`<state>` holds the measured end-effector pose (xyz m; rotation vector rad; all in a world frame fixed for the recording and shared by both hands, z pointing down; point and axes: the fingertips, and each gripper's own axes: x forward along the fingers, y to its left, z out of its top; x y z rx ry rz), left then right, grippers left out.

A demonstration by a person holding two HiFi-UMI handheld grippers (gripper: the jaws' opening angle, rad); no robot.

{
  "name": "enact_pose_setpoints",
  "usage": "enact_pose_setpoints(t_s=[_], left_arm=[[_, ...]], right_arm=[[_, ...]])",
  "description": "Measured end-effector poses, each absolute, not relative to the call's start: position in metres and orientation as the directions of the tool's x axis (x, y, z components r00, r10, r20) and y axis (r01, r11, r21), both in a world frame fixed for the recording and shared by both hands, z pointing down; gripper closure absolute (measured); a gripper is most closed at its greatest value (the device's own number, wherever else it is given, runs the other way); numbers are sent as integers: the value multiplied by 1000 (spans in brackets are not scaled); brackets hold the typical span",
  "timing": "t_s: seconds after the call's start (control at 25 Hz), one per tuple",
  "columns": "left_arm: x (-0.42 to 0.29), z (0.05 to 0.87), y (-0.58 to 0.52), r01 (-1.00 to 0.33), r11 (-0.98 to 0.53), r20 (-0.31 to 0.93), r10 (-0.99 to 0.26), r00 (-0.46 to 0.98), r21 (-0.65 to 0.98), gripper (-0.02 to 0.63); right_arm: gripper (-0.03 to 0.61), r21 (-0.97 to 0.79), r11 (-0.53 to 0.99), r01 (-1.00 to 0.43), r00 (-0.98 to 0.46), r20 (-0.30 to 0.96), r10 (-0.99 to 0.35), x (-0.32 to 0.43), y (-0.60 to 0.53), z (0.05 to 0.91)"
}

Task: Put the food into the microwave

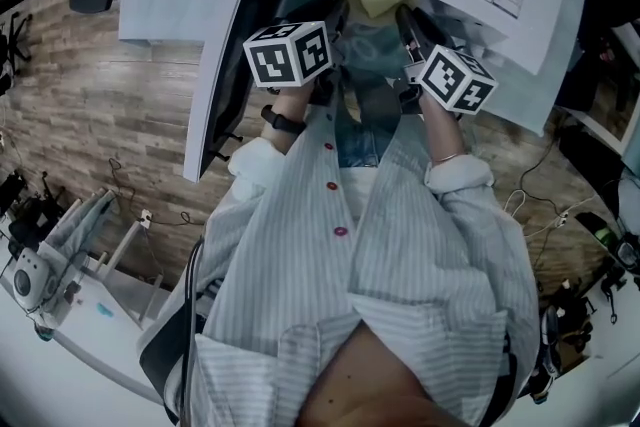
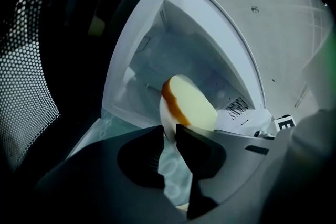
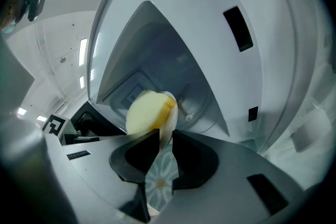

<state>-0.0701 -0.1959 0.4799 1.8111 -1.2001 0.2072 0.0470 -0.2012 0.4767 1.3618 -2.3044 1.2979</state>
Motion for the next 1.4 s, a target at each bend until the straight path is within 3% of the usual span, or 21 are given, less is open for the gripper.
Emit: enact_pose_setpoints(t_s=[1.4], left_arm=[[-65, 511, -272, -869, -234, 547, -698, 462, 436, 540]], right_arm=[[482, -446, 157, -881, -391, 501, -772, 50, -263, 513]])
